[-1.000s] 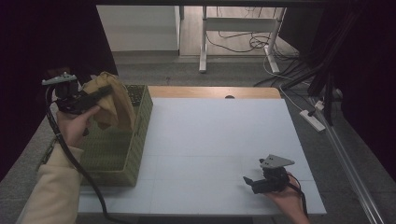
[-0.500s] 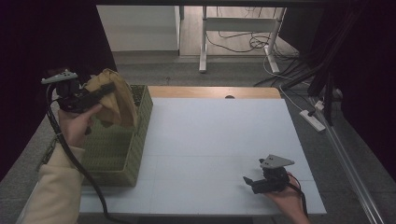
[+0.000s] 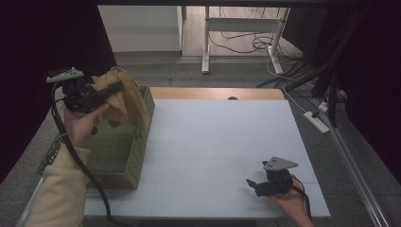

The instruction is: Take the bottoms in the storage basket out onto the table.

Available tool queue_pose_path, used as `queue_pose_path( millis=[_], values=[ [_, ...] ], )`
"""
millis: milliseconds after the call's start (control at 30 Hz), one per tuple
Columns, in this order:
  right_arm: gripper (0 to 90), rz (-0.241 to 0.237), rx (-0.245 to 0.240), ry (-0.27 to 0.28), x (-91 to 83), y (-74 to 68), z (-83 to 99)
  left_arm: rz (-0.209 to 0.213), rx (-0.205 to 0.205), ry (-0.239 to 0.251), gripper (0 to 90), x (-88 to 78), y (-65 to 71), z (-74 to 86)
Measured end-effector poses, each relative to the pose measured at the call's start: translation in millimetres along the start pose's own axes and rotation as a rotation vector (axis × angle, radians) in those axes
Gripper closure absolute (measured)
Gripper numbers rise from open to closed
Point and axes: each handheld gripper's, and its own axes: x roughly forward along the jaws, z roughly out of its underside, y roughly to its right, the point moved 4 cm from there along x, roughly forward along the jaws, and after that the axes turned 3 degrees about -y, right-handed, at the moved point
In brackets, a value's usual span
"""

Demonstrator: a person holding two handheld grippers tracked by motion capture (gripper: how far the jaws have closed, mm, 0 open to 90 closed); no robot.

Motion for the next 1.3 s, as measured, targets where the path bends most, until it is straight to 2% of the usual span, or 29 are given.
queue_pose_path(
  millis=[800, 1300],
  values=[
    [7.0, 0.004, 0.000, -0.001, 0.1, 0.2, 0.0, 0.075, 0.036, 0.019, 81.3, 10.0, 30.0, -11.9],
    [7.0, 0.007, 0.000, 0.000, 0.3, 0.1, 0.0, 0.122, 0.043, 0.031, 81.3, 16.6, 48.7, -17.6]
  ],
)
